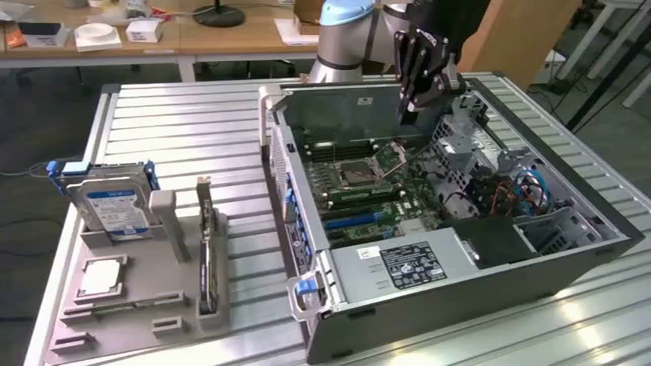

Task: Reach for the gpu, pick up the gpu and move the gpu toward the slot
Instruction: 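Reach for the gpu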

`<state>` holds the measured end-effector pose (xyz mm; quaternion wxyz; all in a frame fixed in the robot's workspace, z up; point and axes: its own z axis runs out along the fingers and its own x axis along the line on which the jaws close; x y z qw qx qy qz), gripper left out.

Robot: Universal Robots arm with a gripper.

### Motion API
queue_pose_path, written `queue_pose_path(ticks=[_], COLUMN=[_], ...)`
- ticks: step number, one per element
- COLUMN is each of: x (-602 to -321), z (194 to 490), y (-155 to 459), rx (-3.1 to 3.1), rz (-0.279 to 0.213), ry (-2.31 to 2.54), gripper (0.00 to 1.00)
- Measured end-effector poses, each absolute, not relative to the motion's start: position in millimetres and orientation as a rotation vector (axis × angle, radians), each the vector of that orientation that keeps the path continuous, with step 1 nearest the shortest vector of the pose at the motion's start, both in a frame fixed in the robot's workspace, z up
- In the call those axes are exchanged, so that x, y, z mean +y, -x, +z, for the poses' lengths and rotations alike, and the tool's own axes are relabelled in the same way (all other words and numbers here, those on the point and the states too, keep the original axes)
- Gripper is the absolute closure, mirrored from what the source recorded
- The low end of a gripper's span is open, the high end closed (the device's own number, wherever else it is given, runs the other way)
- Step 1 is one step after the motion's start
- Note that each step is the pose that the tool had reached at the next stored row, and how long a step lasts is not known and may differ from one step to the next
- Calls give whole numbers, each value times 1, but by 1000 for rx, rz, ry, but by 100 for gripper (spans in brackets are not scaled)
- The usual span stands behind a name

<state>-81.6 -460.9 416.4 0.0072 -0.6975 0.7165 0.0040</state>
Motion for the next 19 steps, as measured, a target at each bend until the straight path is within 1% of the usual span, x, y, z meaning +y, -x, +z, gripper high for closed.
queue_pose_path(ticks=[14, 19], x=[-461, -461], z=[416, 415], y=[82, 96], rx=[2241, 2241], rz=[13, 13], ry=[2181, 2181], gripper=[89, 89])
